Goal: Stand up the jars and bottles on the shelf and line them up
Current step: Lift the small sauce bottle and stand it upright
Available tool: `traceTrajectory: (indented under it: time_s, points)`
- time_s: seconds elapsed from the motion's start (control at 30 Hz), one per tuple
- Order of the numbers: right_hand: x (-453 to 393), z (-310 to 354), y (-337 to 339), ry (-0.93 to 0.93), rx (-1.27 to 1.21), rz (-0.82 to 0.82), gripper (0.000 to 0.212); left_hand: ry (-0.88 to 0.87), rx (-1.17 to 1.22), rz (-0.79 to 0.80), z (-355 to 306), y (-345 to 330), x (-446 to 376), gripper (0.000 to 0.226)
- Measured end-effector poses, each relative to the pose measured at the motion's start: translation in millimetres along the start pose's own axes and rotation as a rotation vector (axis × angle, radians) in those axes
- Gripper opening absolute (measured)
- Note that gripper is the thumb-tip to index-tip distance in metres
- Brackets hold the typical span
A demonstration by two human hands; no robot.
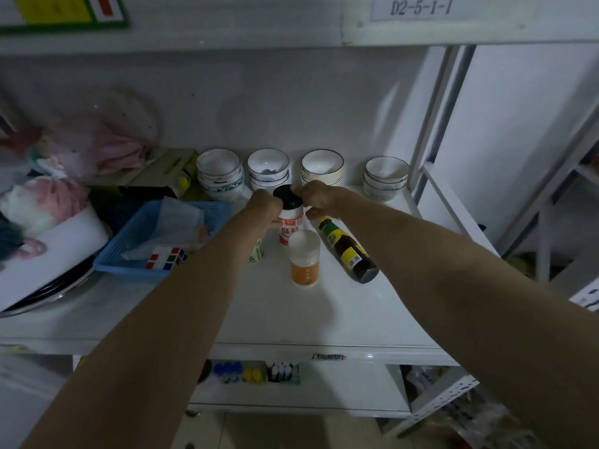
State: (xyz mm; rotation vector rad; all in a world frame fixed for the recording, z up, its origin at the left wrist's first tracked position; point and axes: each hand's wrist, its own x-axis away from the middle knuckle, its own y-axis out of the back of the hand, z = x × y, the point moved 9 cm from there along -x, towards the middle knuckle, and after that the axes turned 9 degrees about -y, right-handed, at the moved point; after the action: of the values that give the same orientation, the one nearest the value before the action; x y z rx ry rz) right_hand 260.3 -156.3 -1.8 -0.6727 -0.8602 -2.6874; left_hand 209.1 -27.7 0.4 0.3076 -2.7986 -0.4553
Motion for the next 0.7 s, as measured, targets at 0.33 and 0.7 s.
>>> traceTrajectory:
  time_s: [0.33, 0.7]
  points:
    - [17.5, -71.8, 55.3, -0.205, 0.372, -0.069, 0.023, -0.347, -0.288, 0.144, -77.9, -62.7, 65.7, 0.015]
    - [18.6, -115.2, 52.0, -0.197, 0.409, -0.05, 0.045, 0.147, -0.271, 0.457, 37.3, -163.2, 102.4, 0.043]
